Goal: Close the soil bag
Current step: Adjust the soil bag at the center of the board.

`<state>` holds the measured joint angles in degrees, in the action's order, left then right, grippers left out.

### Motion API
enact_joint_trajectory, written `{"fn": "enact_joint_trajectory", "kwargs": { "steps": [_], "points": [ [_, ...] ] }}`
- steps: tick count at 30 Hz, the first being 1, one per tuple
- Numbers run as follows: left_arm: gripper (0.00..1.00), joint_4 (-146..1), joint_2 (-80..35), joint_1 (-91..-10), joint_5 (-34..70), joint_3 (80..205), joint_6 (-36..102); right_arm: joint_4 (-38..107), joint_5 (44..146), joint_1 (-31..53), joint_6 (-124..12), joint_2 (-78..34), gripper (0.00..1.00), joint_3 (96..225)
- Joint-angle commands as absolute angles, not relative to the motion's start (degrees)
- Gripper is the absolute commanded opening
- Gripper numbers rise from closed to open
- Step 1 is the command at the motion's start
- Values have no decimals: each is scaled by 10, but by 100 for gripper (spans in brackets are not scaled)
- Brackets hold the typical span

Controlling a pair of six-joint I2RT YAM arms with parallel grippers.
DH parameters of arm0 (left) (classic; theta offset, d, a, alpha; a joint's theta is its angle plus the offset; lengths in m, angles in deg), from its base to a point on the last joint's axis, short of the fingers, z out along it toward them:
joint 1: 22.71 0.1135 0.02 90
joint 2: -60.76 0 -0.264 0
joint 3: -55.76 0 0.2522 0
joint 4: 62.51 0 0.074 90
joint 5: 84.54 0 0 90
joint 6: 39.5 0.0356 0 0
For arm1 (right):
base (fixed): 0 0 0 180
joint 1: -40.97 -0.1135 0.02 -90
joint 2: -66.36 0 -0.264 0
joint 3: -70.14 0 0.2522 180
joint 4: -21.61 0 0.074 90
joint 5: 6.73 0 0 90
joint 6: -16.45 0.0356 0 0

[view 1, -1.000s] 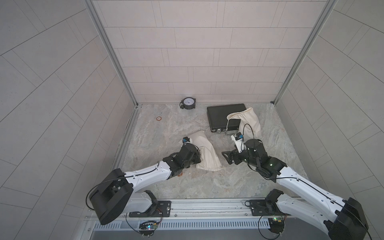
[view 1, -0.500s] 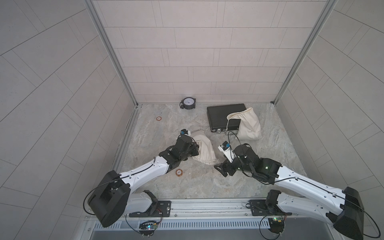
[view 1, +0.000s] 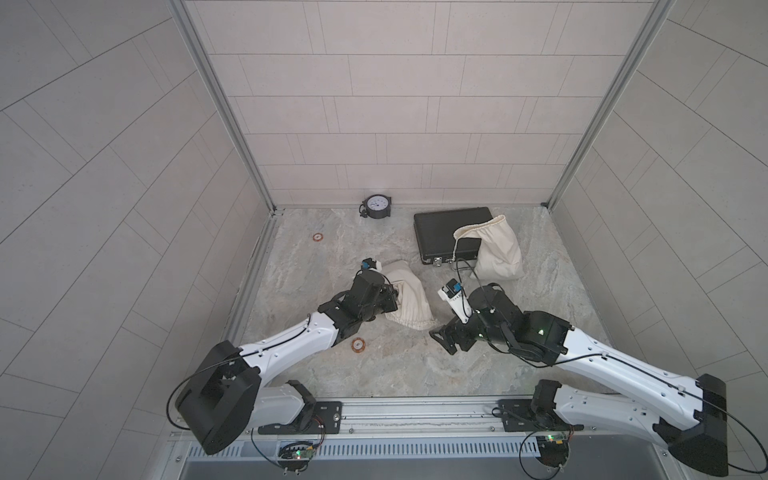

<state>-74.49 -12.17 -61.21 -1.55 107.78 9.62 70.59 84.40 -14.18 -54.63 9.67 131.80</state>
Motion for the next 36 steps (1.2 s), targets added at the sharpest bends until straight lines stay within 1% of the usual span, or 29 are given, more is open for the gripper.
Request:
{"fn": "enact_joint_trajectory", "kwargs": {
  "steps": [1,3,5,10,14,16,18,23,25,28,29,30,32,36],
  "points": [
    [0,-741,-126,-609,-13,1097,99,707,828,-153,-539,89,100,1334],
    [0,-739,-129,-609,-11,1098,97,715,817,-154,-534,76,99,1338],
    [0,-738,-129,-609,-10,1098,96,725,804,-157,-528,62,95,1337],
    [0,-735,-129,-609,-11,1099,93,714,797,-158,-513,43,76,1330],
    [0,-734,-131,-609,-12,1100,93,707,803,-159,-503,36,67,1325],
    [0,-734,-132,-609,-14,1101,93,712,804,-159,-498,33,59,1325],
    [0,-734,-132,-609,-17,1101,93,721,802,-159,-492,34,49,1323],
    [0,-737,-132,-609,-21,1105,93,730,797,-159,-484,47,29,1310],
    [0,-739,-132,-609,-23,1106,93,734,793,-159,-486,52,20,1310],
    [0,-744,-132,-609,-28,1111,94,748,781,-159,-492,60,3,1320],
    [0,-750,-132,-609,-32,1113,96,755,774,-159,-495,64,0,1327],
    [0,-757,-131,-609,-38,1116,99,762,765,-158,-499,68,0,1335],
    [5,-771,-126,-609,-53,1125,112,771,743,-158,-517,75,0,1361],
    [26,-803,-101,-609,-93,1159,160,777,718,-148,-575,61,0,1444]
  ]
}}
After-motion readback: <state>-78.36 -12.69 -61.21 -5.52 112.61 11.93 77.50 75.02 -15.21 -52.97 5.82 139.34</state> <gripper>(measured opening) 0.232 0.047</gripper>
